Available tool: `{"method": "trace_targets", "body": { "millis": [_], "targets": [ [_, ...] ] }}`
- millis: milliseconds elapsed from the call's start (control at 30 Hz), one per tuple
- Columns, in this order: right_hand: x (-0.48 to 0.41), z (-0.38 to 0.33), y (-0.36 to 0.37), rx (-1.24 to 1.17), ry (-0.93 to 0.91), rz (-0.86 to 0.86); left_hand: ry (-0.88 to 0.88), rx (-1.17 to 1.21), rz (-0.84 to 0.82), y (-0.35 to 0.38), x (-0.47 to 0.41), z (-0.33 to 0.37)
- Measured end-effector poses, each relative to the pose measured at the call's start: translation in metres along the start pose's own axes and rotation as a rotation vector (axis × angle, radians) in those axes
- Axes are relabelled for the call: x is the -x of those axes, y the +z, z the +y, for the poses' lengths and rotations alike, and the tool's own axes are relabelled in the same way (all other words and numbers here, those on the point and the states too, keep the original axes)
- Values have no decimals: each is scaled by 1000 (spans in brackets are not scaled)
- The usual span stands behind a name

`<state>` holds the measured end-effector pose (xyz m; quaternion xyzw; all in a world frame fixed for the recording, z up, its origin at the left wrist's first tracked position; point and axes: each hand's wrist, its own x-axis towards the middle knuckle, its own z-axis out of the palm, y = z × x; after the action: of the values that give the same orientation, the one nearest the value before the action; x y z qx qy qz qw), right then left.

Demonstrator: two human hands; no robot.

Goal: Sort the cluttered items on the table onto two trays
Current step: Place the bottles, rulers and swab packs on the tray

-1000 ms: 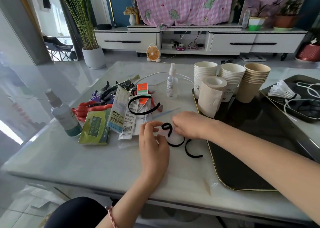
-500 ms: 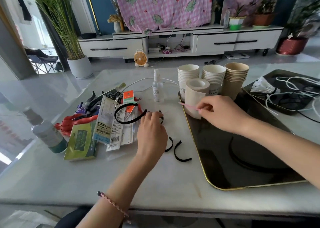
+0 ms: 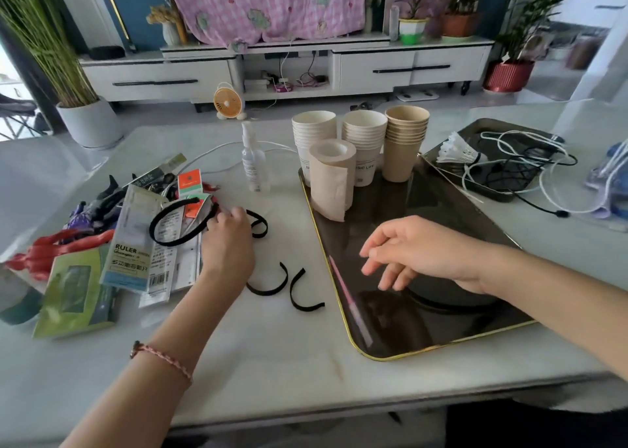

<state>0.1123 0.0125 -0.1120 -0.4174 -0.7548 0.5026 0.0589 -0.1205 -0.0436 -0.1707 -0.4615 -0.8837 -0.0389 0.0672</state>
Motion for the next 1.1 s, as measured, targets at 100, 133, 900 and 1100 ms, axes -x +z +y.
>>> {"method": "trace_targets", "body": {
  "millis": [100, 133, 900, 1100],
  "targets": [
    [1, -4, -6, 10, -6, 32, -4, 49, 19, 3, 0, -4],
    [0, -5, -7, 10, -4, 39, -3, 69, 20, 4, -2, -5],
    [-32, -36, 18, -332, -226, 82, 187, 1122, -160, -79, 38, -4],
    [-14, -33, -12, -252, -221, 25, 320, 1039, -201, -70, 39, 26]
  ]
}}
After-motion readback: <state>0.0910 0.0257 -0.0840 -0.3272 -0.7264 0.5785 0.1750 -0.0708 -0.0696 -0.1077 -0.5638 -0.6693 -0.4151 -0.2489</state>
